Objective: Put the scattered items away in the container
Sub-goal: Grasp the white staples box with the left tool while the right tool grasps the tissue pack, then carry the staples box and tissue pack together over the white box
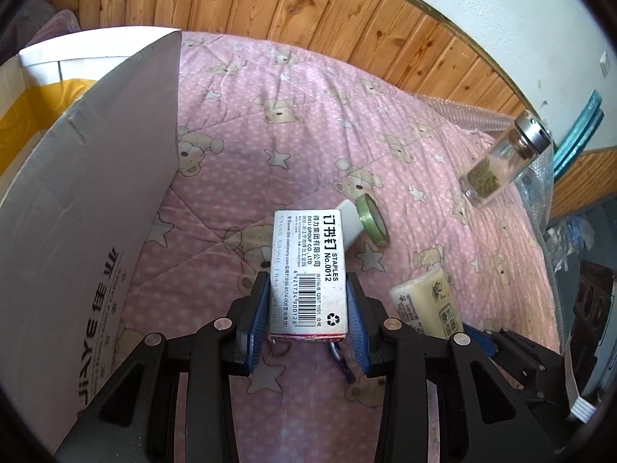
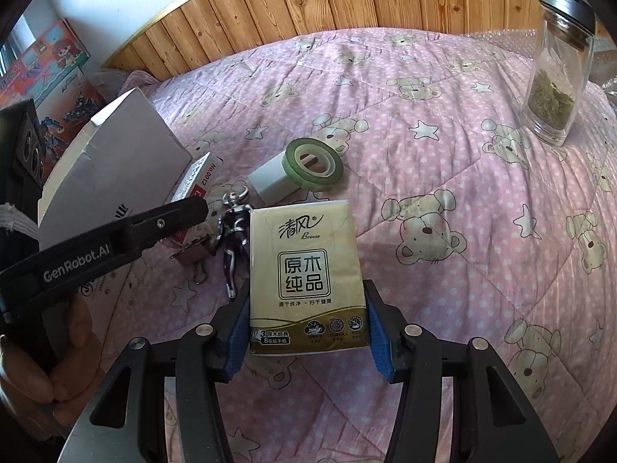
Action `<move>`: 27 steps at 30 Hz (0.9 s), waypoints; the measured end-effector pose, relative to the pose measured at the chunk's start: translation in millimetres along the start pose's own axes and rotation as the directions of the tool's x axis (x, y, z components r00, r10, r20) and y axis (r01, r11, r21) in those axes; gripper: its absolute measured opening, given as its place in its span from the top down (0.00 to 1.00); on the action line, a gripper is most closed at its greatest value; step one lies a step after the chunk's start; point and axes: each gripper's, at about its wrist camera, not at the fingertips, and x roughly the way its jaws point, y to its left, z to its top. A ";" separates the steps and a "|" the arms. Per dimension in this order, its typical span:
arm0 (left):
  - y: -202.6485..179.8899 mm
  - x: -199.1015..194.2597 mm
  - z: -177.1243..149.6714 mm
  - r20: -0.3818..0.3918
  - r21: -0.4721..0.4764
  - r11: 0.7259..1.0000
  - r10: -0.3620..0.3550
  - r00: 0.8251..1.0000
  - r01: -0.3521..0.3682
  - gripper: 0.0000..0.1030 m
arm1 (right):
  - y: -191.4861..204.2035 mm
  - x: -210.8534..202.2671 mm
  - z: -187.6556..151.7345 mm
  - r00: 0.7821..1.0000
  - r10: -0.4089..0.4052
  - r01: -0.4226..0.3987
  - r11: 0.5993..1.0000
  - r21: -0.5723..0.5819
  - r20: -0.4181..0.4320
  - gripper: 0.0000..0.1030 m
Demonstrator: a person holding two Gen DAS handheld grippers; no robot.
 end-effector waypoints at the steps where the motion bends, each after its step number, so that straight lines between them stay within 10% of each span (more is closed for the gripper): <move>1: -1.1 -3.1 -1.3 0.002 0.000 1.000 -0.001 1.000 0.001 0.63 | 1.0 -1.3 -1.5 1.000 0.003 -0.003 1.000 0.002 0.001 0.48; 27: -3.0 -93.1 -46.5 0.057 -0.041 0.995 -0.085 0.995 0.087 0.63 | 16.1 -34.1 -40.8 0.999 0.029 -0.031 0.999 0.034 0.043 0.48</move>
